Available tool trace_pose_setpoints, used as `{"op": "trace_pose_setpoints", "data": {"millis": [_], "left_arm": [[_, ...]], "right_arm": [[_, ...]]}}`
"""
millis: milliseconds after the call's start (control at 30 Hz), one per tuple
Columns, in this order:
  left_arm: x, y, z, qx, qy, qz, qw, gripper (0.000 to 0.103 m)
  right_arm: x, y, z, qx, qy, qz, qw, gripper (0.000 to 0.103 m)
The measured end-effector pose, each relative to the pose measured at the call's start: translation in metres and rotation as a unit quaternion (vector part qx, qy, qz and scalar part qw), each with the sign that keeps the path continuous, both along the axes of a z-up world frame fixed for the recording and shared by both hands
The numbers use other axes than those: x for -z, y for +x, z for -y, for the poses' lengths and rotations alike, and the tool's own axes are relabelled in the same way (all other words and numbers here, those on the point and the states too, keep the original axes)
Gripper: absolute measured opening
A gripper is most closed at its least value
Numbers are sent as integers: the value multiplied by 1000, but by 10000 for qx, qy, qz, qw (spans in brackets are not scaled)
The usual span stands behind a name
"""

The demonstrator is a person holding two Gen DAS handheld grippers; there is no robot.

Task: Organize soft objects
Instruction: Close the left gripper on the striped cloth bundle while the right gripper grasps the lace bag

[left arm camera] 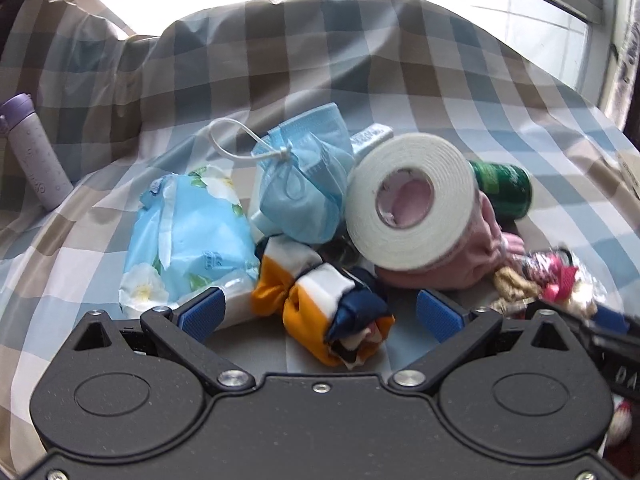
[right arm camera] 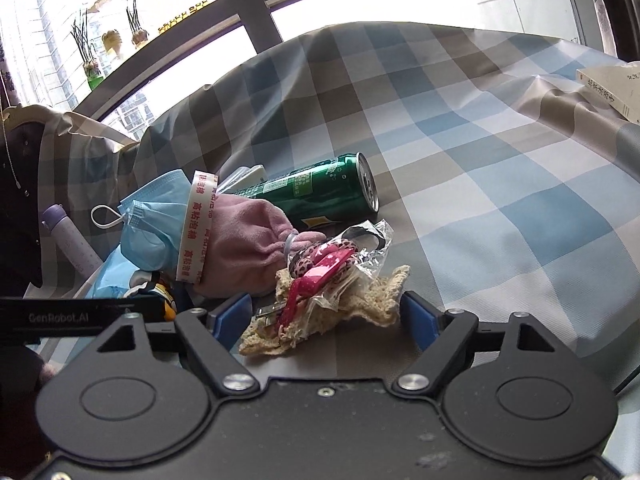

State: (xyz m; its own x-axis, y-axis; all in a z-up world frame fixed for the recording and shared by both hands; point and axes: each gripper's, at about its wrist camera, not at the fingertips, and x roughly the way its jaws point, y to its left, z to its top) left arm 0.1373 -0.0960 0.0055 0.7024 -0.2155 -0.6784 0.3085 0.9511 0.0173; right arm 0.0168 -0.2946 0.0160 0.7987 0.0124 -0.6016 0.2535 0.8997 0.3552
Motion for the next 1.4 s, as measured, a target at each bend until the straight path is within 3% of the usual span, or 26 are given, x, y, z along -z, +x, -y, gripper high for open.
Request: {"op": "trace_pose_setpoints", "data": {"millis": [233, 433, 600, 900, 1100, 1200, 1267, 1333, 1400], "left_arm": [[6, 10, -15, -510, 31, -398, 9979, 95], [2, -2, -43, -826, 92, -421, 9956, 96], [1, -11, -50, -1297, 523, -350, 9896, 93], [-8, -24, -25, -375, 281, 118, 9988, 100], [7, -2, -3, -252, 405, -135, 9988, 100], [11, 3, -5, -363, 279, -174, 9988, 99], [11, 5, -9, -395, 144, -189, 9989, 88], [12, 6, -11, -249, 47, -316, 9992, 52], [13, 5, -14, -95, -106, -453, 9989, 47]], "right_arm": [[0, -1, 0, -13, -9, 20, 10000, 82], [0, 0, 0, 5, -21, 15, 10000, 82], [0, 1, -3, 6, -77, 5, 10000, 82], [1, 1, -4, 11, -137, 11, 9999, 84], [1, 1, -8, -21, -305, -19, 9995, 84], [1, 1, -9, -30, -353, -21, 9994, 85], [2, 2, -10, -38, -374, -17, 9993, 85], [2, 2, -10, -50, -389, -14, 9992, 86], [2, 2, -11, -63, -426, -14, 9991, 87]]}}
